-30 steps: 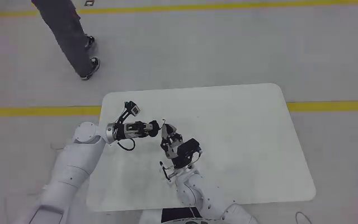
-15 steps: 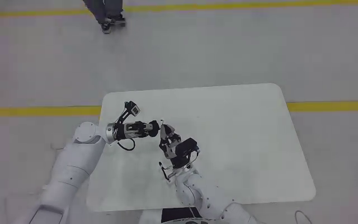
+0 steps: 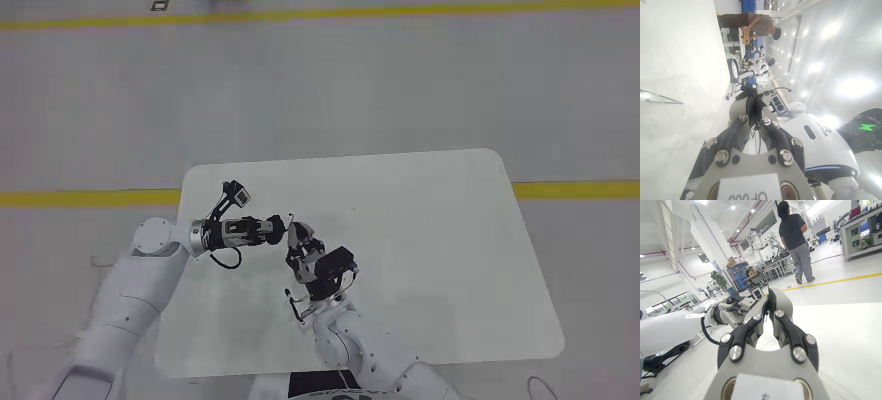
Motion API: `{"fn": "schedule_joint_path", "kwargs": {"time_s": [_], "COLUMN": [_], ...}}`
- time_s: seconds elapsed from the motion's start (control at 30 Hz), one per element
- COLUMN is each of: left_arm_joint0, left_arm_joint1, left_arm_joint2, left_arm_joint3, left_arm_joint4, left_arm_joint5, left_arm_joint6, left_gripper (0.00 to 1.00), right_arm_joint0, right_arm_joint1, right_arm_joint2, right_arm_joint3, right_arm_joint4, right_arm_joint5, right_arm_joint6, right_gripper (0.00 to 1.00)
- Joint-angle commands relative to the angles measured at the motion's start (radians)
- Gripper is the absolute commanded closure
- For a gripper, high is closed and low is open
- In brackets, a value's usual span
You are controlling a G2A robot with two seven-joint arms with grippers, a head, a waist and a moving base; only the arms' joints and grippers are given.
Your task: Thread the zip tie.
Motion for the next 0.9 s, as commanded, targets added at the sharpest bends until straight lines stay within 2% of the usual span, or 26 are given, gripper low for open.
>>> {"fn": "schedule_joint_path", "kwargs": {"time_s": [0.0,0.87], "left_arm_joint0": [0.0,0.0], "left_arm_joint1": [0.0,0.0], "left_arm_joint2": [0.0,0.0], "left_arm_joint3": [0.0,0.0], "left_arm_joint4": [0.0,0.0], "left_arm_joint5": [0.0,0.0], "left_arm_joint6": [0.0,0.0], "left_gripper": [1.0,1.0], "right_arm_joint0": [0.0,0.003], "right_arm_joint1": [0.0,0.0], "right_arm_joint2": [0.0,-0.005], "right_arm_joint3": [0.0,0.004], "right_arm_joint4": [-0.001,-0.005], "right_arm_joint5": [0.001,0.001], "right_arm_joint6": [0.003,0.015], "right_gripper": [1.0,1.0]}}
